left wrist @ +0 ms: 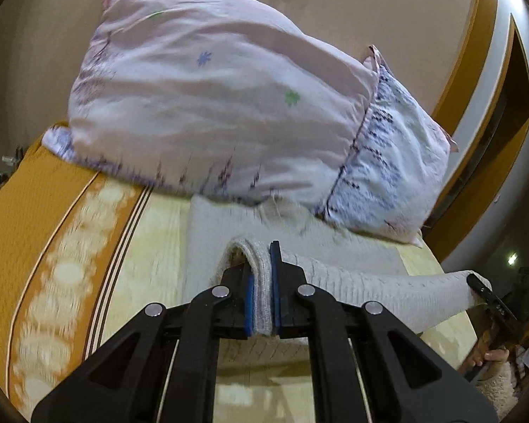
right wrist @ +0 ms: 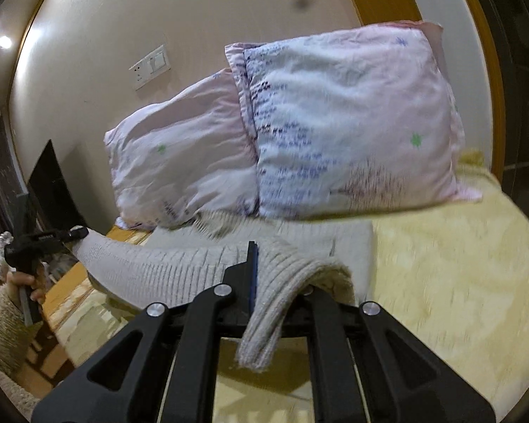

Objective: Fold small clothes
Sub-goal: 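Lift the hem with both tools, fold it toward the collar, release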

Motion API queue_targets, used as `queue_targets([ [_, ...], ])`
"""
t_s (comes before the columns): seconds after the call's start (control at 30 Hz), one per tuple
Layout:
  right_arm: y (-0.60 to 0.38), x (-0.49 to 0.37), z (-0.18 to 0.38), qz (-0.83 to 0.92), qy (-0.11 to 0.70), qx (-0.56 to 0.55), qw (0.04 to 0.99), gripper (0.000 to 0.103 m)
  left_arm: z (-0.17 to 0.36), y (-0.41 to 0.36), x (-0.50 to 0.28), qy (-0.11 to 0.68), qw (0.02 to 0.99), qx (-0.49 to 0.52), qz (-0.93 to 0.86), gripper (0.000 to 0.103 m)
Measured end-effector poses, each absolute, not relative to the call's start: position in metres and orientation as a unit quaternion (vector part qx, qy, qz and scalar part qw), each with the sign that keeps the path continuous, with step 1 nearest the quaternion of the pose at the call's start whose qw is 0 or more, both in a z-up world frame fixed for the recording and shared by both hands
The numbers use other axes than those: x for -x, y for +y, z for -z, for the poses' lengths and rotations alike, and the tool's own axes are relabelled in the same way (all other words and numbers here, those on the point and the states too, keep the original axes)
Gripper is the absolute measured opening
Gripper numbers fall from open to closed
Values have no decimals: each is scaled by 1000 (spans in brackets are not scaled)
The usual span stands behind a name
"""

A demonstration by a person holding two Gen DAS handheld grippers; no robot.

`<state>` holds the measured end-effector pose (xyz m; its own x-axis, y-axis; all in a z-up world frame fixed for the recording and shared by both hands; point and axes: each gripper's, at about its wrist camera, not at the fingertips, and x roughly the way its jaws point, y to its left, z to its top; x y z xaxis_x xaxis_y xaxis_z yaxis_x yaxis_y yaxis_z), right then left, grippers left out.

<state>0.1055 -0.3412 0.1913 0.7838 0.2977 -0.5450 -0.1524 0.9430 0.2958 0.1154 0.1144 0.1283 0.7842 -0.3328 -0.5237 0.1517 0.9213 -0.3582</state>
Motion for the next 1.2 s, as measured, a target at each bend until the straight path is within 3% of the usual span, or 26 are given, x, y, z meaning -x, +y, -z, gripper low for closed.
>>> queue_targets([
  [0.33, -337, -190, -154, -90, 343, -116, 928, 6, -99, 103, -208, 331, 926, 151, 97, 7],
  [0.6, -359, -241, -80, -65, 447, -193, 871, 6, -41, 112, -249, 394, 893, 204, 80, 7],
  [0.87, -374, -256, -60, -69, 470, -272, 837, 6, -31, 115, -262, 405, 876, 249, 90, 7],
  [0.97, -384, -265, -53, -72, 472, -325, 817, 12, -29, 118, -265, 409, 866, 272, 94, 7],
  [1.07, -391, -269, -54, -70, 462, -350, 812, 25, -28, 121, -267, 410, 860, 289, 98, 9],
  [1.13, -392, -270, -56, -62, 453, -350, 818, 45, -29, 121, -269, 408, 859, 292, 102, 20],
  [1.2, -395, -270, -60, -52, 442, -347, 826, 53, -31, 118, -271, 401, 861, 293, 108, 46],
])
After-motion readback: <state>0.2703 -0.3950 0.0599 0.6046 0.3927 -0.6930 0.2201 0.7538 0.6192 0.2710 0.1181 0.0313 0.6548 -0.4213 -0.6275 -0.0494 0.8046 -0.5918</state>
